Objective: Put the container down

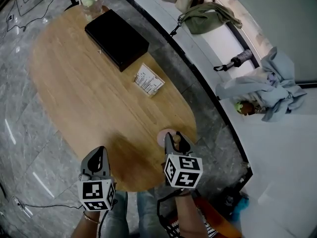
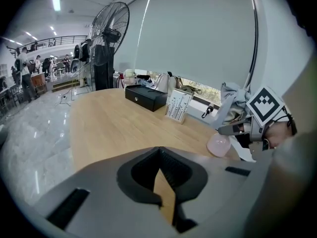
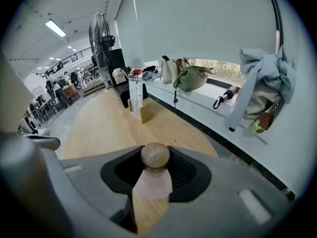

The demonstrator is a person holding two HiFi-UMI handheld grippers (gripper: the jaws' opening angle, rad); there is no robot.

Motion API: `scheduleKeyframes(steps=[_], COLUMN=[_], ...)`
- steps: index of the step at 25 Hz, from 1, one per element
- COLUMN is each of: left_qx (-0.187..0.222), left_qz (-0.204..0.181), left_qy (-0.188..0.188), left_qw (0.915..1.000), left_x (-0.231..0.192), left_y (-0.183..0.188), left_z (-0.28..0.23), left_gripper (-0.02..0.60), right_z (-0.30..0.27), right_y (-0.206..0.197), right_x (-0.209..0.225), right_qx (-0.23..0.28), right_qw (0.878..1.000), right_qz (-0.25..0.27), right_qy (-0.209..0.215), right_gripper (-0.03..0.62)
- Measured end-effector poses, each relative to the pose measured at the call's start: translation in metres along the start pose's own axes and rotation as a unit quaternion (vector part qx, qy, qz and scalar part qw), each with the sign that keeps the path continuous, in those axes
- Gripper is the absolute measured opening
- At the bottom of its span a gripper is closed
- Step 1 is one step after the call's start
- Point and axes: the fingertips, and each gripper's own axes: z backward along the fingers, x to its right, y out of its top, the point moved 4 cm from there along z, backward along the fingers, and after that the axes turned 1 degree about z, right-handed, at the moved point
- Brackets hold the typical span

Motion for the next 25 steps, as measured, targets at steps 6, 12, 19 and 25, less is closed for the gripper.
scheduleKeyframes(steps=[6, 12, 19, 25], left_qx=[0.002, 0.002, 0.001, -0.002], left_qz=[0.001, 0.003, 0.006, 0.006], left_qy=[0.004, 0.007, 0.015, 0.019], left_qw=[1.0000, 1.0000, 0.9999, 0.9998], left_x=[-0.002, -0.002, -0.003, 0.000], left_y=[-0.003, -0.006, -0.014, -0.022], left_z=[0.003, 0.008, 0.012, 0.017], left_gripper=[-0.006, -0.006, -0.006, -0.006], right_z=[-0.001, 0.001, 0.002, 0.003], right_y=[-0.001, -0.004, -0.007, -0.010], right_x=[-0.001, -0.003, -0.006, -0.007], right_qx=[0.003, 0.007, 0.019, 0.030], right_qw=[1.000, 1.000, 0.999, 0.999], right_qz=[0.002, 0.018, 0.034, 0.039], right_qy=[0.000, -0.005, -0.008, -0.010], right_gripper=[0.137, 0.137, 0.137, 0.137])
